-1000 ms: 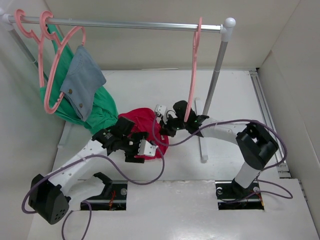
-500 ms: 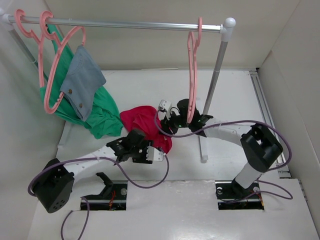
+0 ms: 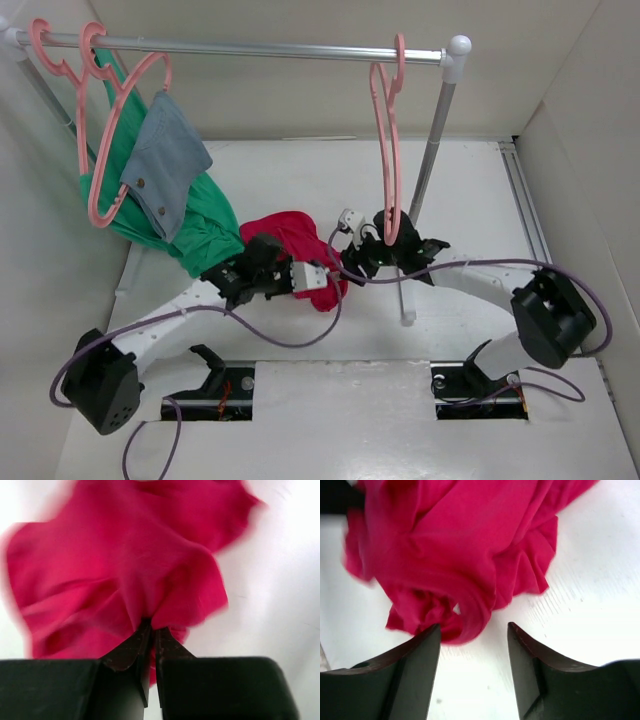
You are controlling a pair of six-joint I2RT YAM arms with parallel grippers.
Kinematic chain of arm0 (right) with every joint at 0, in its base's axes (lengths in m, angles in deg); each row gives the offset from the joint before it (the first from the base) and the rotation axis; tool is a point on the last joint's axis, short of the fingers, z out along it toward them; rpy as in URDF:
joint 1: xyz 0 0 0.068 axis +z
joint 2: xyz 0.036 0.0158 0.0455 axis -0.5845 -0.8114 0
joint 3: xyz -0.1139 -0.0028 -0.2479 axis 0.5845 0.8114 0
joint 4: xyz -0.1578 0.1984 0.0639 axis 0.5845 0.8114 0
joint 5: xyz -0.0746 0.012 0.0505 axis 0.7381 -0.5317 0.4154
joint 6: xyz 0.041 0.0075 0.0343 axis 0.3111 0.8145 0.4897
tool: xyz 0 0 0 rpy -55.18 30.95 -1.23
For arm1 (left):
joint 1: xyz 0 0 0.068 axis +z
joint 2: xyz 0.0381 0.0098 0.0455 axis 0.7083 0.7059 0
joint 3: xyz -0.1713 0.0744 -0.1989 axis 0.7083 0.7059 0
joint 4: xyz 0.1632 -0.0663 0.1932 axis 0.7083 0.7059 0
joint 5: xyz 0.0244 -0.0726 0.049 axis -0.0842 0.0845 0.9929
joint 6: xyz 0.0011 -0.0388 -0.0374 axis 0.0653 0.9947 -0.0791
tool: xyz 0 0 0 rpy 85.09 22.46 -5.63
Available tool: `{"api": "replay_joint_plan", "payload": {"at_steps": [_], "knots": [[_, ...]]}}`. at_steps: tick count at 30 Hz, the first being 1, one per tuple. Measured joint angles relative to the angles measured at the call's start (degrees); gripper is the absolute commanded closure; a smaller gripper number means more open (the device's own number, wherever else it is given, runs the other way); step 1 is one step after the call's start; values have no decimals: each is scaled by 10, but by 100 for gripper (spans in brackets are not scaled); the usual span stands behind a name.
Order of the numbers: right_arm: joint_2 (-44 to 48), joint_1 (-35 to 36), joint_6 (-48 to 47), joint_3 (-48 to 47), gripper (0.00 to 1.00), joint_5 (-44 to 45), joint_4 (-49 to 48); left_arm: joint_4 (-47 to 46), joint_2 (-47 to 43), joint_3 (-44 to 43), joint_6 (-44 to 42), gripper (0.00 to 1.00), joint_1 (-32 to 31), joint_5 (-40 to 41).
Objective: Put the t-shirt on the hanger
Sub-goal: Move the tshirt to the center of the board, then grab a hanger with the right arm
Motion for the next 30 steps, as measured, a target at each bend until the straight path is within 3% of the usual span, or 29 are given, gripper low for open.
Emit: {"api": "replay_joint_plan", "payload": {"at_steps": [4,9,19,25,30], "knots": [[80,0,-12,16,29,30,50,54,-42,-105,21,100,61,-40],[160,34,-33,17,28,100,128,96,-92,-167,52,100,71,-92],[184,216,-54,-4,28,152,257,124,-63,-170,147,100,101,-115],[146,310,-68,-95,28,180,342,100,-15,-158,187,100,166,-107],[134,326,-103,-206,29,169,381,82,-4,-138,209,100,193,-104]]}}
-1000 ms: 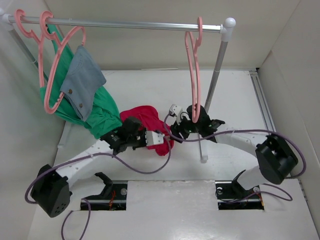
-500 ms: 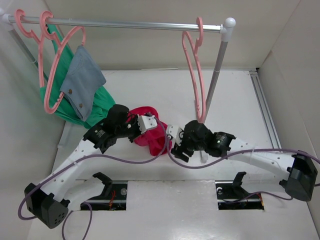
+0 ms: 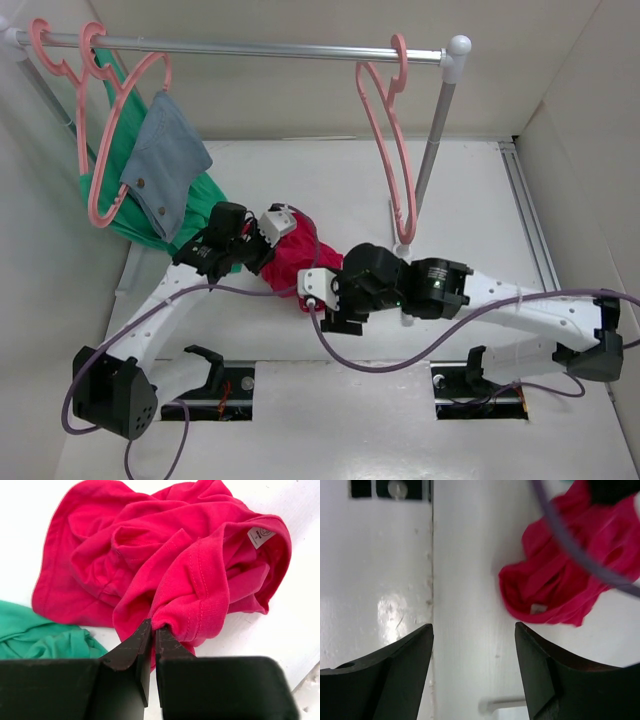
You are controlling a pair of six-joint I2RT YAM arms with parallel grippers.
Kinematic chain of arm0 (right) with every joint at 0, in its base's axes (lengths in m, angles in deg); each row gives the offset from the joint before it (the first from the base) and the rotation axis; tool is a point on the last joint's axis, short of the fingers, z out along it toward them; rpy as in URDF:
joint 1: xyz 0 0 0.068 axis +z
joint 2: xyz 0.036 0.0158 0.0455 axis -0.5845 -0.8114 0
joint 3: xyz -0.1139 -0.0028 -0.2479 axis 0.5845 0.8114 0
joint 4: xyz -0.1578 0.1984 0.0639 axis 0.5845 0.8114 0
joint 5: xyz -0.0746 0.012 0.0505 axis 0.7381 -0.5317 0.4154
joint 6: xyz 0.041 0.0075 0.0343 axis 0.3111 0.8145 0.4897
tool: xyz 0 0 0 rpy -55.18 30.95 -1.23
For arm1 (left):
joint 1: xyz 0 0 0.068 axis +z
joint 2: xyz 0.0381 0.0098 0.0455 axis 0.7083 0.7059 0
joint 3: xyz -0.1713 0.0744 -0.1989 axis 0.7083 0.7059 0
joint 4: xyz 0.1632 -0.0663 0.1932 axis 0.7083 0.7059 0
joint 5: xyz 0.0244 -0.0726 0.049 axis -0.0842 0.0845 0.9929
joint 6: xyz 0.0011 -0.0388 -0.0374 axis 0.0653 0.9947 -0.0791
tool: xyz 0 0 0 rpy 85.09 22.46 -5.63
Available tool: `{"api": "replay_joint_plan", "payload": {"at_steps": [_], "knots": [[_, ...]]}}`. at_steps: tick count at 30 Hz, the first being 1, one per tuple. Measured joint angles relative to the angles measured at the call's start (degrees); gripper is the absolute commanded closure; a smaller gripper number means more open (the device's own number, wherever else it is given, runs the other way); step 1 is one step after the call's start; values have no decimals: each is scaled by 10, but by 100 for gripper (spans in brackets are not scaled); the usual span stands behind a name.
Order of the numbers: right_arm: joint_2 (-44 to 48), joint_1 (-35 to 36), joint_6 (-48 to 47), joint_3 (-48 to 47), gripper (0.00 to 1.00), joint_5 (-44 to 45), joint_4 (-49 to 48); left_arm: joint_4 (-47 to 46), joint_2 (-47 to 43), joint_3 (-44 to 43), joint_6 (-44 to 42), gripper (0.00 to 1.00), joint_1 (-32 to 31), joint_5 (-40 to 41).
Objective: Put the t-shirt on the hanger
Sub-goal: Grab a hanger with the right arm
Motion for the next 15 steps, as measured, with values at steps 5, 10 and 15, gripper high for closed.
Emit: {"api": "replay_joint_plan", "payload": {"at_steps": [5,10,15], "knots": [[9,0,-30,-115,29,-33,21,-15,-25,26,14,100,6,-9],[38,0,-47,-198,29,-59,55,-39,-80,50,27,100,44,-30],[85,0,-53,-238,23,-57,47,-60,-109,67,29,100,68,-55]]}}
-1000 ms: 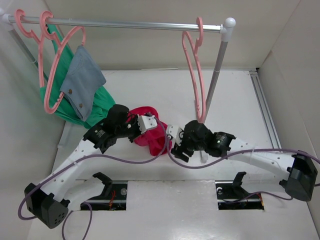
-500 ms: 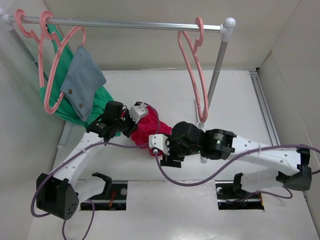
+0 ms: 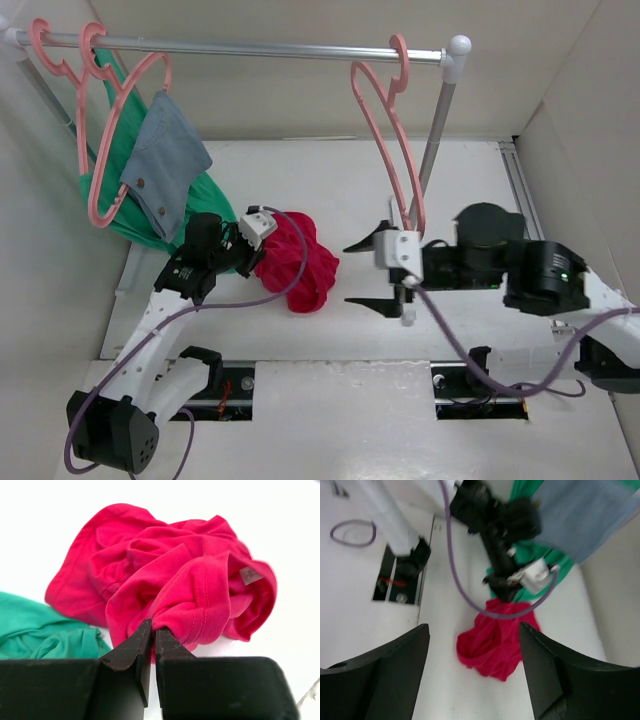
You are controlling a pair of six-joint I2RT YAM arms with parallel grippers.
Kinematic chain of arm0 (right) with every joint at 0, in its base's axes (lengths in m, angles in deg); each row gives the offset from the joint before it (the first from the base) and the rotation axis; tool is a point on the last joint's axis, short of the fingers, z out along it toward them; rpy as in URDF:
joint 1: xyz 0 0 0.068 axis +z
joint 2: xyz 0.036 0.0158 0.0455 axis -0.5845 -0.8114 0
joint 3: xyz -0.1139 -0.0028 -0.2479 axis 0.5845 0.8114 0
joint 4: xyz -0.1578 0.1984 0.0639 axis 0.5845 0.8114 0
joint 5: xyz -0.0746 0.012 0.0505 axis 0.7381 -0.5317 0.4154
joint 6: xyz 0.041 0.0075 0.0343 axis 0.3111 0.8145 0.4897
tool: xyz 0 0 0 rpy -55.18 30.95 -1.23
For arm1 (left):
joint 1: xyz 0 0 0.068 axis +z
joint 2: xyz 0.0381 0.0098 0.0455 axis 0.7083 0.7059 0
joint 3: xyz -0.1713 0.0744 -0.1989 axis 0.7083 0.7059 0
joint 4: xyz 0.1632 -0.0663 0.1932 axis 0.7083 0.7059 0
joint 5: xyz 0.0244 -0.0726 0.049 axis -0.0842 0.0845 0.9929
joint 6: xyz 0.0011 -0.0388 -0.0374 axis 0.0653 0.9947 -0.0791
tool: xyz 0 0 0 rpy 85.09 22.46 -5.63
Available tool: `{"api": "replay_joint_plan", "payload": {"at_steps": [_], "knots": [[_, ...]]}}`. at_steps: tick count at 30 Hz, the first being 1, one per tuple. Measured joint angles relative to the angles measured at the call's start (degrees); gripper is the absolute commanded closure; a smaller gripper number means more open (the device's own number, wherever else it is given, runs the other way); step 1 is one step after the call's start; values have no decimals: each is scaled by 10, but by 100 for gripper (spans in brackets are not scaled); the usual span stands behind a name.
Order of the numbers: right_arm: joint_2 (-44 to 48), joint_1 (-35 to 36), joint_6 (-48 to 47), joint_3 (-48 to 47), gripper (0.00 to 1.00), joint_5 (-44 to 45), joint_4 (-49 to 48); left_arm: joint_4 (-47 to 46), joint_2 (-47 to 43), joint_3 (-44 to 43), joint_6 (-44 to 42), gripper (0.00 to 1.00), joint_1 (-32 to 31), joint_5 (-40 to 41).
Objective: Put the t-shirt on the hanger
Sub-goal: Grab a hanger with the right arm
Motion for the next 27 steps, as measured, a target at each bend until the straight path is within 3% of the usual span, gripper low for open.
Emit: {"api": "replay_joint_plan", "payload": {"at_steps": [7,12,19,27], "knots": [[54,0,-4,-58,20,36,-134,-5,0,13,-5,100,0,-10],[-9,0,-6,-207,15,193,-177,-7,-3,16,-7,100,0,-11],[-74,-21,-8,-235,13,422,-178,-11,-17,25,-11,100,0,-12],[-114,-136,51,-222,17,469,-111,-12,-19,27,-14,100,0,-13]]}}
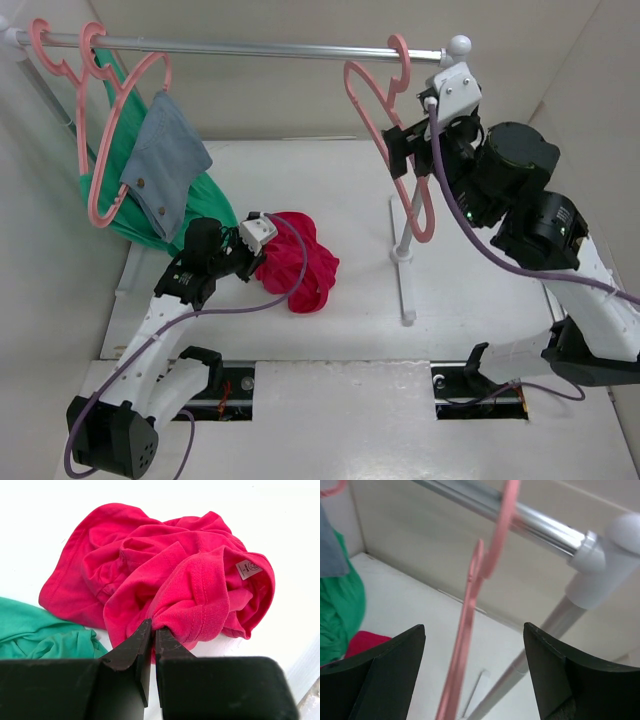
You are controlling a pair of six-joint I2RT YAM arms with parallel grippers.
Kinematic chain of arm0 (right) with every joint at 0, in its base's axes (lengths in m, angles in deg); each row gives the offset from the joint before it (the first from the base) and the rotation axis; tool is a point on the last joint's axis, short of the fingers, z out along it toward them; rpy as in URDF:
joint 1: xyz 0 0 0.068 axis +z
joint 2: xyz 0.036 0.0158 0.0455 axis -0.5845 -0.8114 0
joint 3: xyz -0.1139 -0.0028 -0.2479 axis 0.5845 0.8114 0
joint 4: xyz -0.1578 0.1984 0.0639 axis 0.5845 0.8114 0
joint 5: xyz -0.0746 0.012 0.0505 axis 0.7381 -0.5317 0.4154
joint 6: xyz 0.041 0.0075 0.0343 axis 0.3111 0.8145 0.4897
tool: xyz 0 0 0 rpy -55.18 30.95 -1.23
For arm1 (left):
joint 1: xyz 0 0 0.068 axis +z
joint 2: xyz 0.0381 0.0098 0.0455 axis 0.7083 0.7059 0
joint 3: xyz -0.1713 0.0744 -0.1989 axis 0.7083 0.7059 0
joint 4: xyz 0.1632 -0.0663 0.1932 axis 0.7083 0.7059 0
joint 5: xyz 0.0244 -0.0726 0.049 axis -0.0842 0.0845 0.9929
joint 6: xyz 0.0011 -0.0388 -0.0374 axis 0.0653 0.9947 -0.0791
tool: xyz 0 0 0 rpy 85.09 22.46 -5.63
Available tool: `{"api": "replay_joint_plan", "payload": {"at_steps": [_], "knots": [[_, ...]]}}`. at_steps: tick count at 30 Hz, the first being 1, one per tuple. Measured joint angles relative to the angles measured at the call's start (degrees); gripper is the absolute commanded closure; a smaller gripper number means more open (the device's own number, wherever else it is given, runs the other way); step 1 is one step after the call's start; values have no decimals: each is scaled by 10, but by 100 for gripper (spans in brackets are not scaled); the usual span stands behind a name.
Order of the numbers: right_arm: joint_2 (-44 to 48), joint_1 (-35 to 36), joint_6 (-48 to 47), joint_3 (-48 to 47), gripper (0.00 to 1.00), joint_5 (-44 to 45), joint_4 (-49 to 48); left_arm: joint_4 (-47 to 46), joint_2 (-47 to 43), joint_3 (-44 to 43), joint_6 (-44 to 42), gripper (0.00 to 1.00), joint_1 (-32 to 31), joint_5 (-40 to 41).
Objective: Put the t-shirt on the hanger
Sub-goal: Grab a hanger with the right arm
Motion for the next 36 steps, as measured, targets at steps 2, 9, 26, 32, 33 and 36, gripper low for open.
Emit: {"api": "replay_joint_plan", "payload": {"at_steps": [2,9,26,32,33,36], "knots": [[0,-36,21,3,20,-18,17,-1,0,0,0,100,0,-1],[15,-82,60,72,32,-102,27,-2,-3,2,-2,100,0,-3],[34,-118,65,114,100,-200,8,-2,-16,8,-2,100,0,-6],[47,-121,23,126,100,-310,-20,-3,-16,8,-2,100,0,-14],[48,-120,14,126,100,-334,-23,-4,-16,8,-2,100,0,-15],[49,-111,-7,126,100,-392,-33,-7,-16,8,-3,100,0,-17]]}}
